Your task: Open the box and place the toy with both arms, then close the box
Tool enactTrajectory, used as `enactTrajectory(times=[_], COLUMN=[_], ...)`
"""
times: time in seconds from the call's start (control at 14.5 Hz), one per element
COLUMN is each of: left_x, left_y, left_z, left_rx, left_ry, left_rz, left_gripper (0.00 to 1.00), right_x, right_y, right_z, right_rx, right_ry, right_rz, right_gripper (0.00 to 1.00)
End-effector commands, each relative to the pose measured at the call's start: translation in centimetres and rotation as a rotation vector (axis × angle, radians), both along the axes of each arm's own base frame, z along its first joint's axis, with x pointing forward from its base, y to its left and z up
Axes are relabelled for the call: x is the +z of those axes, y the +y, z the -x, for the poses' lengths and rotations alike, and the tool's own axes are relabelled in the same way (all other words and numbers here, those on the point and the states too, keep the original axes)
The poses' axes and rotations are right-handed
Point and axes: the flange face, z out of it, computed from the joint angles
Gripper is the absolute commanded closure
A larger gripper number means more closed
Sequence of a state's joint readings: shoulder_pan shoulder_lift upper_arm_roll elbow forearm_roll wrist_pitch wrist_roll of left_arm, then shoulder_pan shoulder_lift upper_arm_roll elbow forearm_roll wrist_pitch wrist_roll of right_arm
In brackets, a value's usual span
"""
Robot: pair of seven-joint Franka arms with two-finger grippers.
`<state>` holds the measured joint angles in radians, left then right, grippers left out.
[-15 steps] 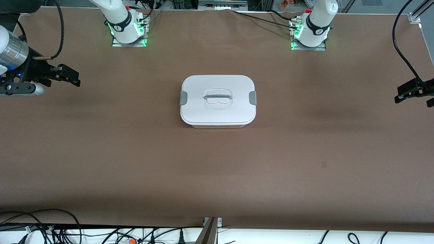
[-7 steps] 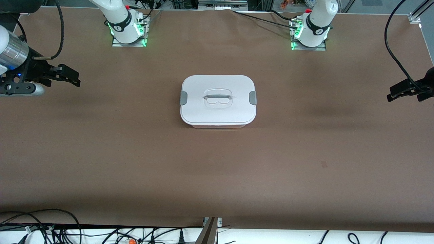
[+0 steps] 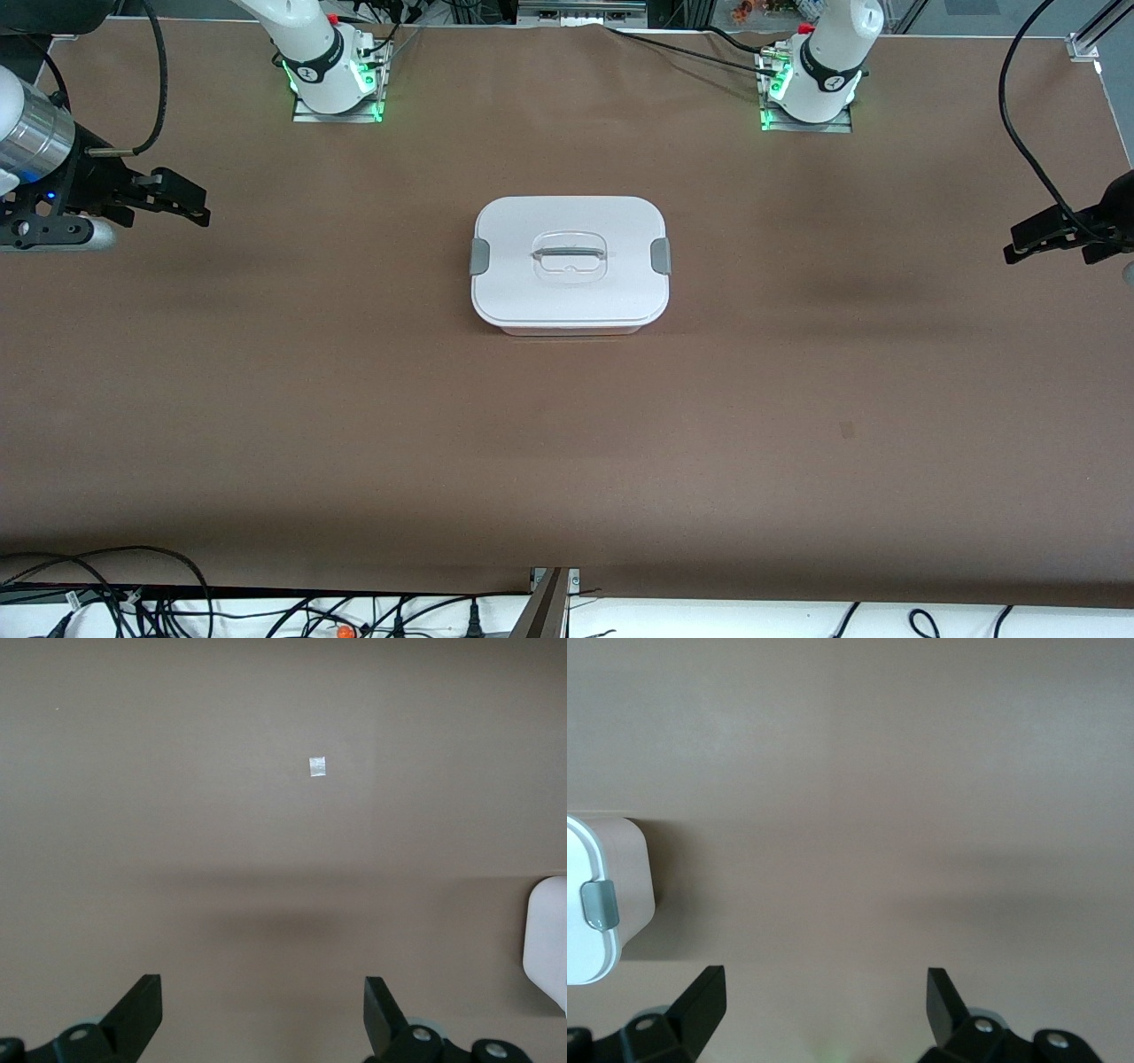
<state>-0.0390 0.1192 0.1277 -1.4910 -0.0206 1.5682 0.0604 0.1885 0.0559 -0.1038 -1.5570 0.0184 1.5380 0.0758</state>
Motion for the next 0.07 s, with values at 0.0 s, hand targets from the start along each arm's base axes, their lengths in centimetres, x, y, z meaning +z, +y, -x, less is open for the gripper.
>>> enactTrajectory(times=[0.0], left_x=[0.37], left_y=[-0.53], left_z=[0.84], left_rx=[0.006], left_ry=[0.002], left_rz=[0.027], left_gripper=[0.0], right_x=[0.57], right_y=[0.05], right_z=[0.11], right_rx=[-0.005], right_ry=[-0.002], right_rz=[0.008], right_gripper=[0.0])
